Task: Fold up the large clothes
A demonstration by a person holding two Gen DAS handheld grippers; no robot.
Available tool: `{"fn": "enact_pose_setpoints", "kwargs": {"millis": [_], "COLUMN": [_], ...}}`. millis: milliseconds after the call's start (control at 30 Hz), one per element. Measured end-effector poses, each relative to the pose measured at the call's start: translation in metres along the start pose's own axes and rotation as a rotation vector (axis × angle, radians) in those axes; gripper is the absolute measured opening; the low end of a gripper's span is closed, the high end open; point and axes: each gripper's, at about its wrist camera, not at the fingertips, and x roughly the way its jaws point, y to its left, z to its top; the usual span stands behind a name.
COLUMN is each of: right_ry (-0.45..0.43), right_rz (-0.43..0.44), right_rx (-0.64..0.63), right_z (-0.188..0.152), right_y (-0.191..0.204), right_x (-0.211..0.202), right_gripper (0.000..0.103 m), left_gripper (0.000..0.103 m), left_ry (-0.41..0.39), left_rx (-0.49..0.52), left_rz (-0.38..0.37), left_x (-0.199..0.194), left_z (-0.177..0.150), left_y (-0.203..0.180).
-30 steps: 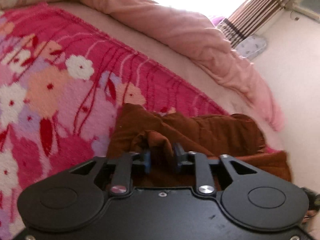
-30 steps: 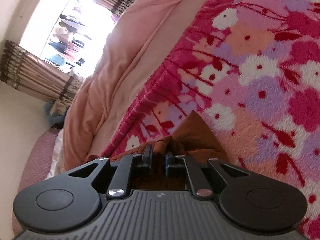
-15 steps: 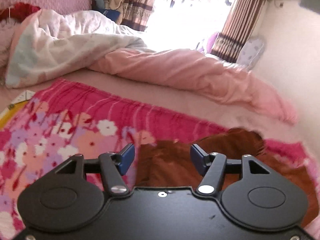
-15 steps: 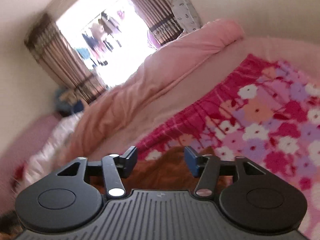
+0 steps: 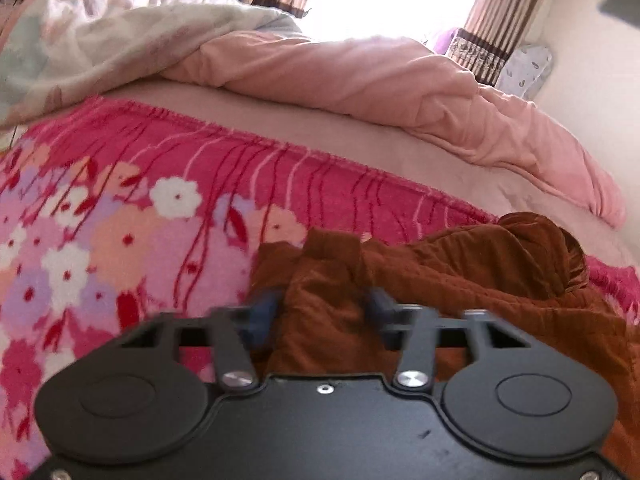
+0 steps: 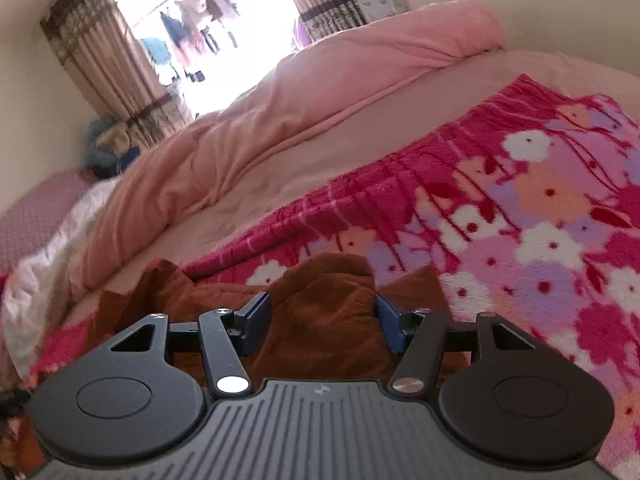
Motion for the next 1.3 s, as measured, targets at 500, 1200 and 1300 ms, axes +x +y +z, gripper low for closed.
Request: {"fn": "enact_pose_setpoints", "kwargs": {"millis": [500, 1200, 1300], "right_ry": [-0.006, -0.139, -0.048], "right_rz": [-0.091, 0.185, 0.292], "right_rx": [0.036, 0.008, -0.098], "right_z": [0.01, 0.004, -0.021], "right_y": [-0.003, 0.08, 0.131], "right_x": [0.002, -0.04, -0.023], "right_gripper": [0.006, 0.049, 0.035], "left_gripper": [0.01, 0.059, 0.059], "left_ry": [0.0, -0.087, -0.042], "left_rx": [-0.001, 0.14, 0.178], "left_rz": [0.012, -0.241, -0.346], "left_x": [0.008, -0.069, -0.058], "left_z": [0.014, 0.006, -0.018], "left_y": [0.004, -0.098, -0.142]}}
